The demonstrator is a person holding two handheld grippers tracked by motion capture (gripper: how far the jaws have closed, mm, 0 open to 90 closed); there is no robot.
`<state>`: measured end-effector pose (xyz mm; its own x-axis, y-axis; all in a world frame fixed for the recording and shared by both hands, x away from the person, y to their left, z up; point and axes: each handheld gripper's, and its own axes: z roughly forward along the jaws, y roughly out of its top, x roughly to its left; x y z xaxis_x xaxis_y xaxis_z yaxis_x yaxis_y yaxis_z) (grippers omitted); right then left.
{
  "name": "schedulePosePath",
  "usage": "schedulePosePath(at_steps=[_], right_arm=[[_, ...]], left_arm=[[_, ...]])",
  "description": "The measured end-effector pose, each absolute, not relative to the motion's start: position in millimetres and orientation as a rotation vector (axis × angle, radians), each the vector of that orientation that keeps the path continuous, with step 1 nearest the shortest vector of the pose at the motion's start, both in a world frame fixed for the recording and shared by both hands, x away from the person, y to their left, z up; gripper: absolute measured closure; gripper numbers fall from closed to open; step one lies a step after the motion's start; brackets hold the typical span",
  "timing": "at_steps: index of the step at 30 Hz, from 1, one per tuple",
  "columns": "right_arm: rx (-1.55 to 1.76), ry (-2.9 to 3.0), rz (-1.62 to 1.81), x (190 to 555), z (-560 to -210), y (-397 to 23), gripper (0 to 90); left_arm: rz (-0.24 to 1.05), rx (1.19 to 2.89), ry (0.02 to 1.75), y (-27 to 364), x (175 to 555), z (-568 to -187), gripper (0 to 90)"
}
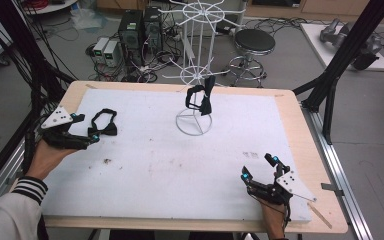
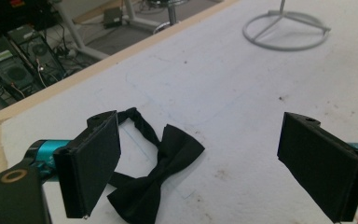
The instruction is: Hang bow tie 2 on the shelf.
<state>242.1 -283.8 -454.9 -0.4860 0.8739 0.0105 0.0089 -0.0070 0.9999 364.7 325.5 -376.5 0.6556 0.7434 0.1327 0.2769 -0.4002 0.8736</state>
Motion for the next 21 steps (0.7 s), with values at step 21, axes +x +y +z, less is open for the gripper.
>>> schedulePosePath(at_steps=[21], right_arm=[[0.942, 1.572, 1.582, 241.5, -455.0, -284.1, 9.5]], left_arm=[[0.601, 2.250, 0.781, 327.5, 401.9, -387.6, 16.6]])
